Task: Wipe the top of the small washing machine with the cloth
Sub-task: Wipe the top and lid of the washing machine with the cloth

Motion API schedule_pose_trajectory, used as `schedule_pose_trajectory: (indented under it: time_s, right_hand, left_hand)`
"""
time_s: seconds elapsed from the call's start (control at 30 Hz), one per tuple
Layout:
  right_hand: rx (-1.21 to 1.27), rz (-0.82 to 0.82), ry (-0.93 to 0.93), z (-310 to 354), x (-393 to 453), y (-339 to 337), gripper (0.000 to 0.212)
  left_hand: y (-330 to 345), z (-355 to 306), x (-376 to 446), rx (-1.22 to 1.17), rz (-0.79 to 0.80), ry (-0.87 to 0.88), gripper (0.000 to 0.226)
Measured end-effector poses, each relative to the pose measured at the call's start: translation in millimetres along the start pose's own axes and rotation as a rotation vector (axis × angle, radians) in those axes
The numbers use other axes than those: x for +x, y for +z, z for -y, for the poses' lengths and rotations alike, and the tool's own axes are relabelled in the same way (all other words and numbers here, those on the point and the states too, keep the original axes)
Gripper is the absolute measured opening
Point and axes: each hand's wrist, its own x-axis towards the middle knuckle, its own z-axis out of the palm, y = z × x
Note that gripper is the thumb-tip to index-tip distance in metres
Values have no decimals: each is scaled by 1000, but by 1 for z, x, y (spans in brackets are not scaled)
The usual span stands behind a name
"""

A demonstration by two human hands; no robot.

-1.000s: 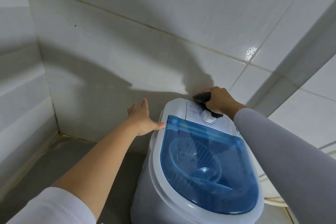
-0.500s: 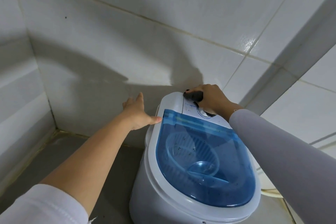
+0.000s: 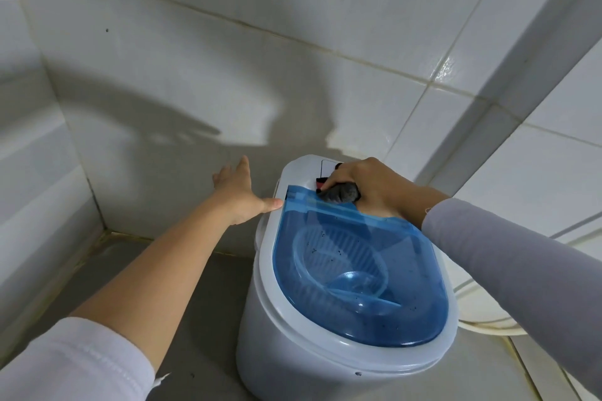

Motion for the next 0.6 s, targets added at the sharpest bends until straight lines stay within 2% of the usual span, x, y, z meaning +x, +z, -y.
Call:
schedule_pose_trajectory:
  time_s: [0.13,0.3,0.37,0.47,0.6]
  right_hand:
    - [-53,85,0,2,-5,-5,49]
    - [-76,266,126,-1,-10,-31,48]
    - [4,188,207,-7,-14,-50,42]
    - [60,-26,276,-24,-14,-72,45]
    - [100,-115,321,-38,-7,-75,46]
  left_hand:
    - [2,2,0,44,-43,1,115]
    - [3,1,-6,64,-85,13,113]
    - [1,-3,-8,82,-86,20,112]
    - [-1,-13,-8,127,-87,46,106]
    - [-2,-39,-5,141,-92,105,101]
